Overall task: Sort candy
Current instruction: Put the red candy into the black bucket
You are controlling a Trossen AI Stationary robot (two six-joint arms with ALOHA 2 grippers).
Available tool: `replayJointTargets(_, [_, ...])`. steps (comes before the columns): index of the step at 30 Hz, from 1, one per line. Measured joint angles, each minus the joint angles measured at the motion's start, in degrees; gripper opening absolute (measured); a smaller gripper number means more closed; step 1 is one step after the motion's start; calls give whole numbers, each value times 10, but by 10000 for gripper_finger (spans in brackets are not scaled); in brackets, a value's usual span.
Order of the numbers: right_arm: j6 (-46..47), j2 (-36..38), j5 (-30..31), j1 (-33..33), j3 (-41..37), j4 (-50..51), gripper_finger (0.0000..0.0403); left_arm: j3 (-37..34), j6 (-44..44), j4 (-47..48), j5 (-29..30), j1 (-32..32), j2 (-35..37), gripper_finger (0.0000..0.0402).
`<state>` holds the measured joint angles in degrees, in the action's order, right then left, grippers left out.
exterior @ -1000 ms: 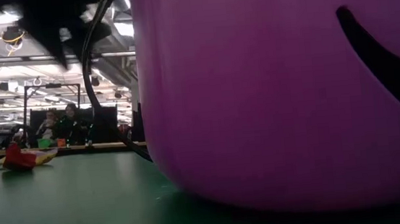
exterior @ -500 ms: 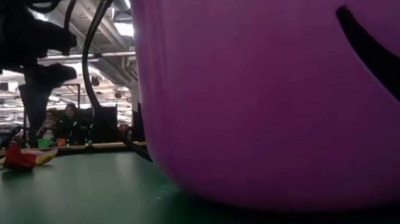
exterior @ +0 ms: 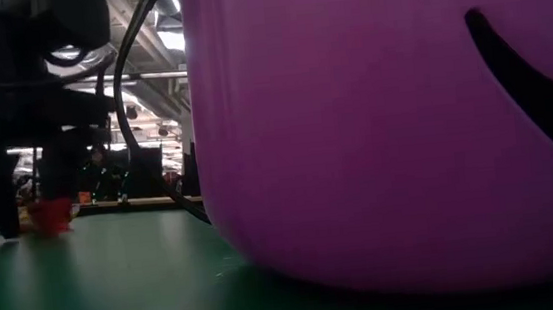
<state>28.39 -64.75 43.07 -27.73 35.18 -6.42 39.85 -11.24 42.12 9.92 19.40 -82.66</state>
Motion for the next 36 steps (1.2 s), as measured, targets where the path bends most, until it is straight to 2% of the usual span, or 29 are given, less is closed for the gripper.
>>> replayJointTargets(3, [7, 0, 0, 0, 0, 0, 243, 1, 22, -12, -2, 1, -19, 241])
replayJointTargets(6, [13, 0, 0, 0, 0, 3, 243, 3, 27, -12, -6, 1, -27, 212])
replayJointTargets(11, [13, 0, 0, 0, 0, 3, 243, 15, 28, -6, -8, 1, -30, 129])
replayJointTargets(16, [13, 0, 0, 0, 0, 3, 243, 48, 30, -7, 40, -2, -30, 35])
replayJointTargets(18, [13, 0, 0, 0, 0, 2, 243, 67, 41, 1, 55, -9, -30, 14])
replayJointTargets(24, [13, 0, 0, 0, 0, 3, 243, 181, 92, 72, 128, -46, -30, 35])
replayJointTargets(29, [12, 0, 5, 0, 0, 4, 243, 291, 195, 46, 194, -94, -30, 31])
replayJointTargets(33, [14, 0, 4, 0, 0, 4, 243, 342, 281, -20, 184, -165, -30, 24])
replayJointTargets(36, [16, 0, 4, 0, 0, 4, 243, 347, 311, -94, 110, -230, -30, 26])
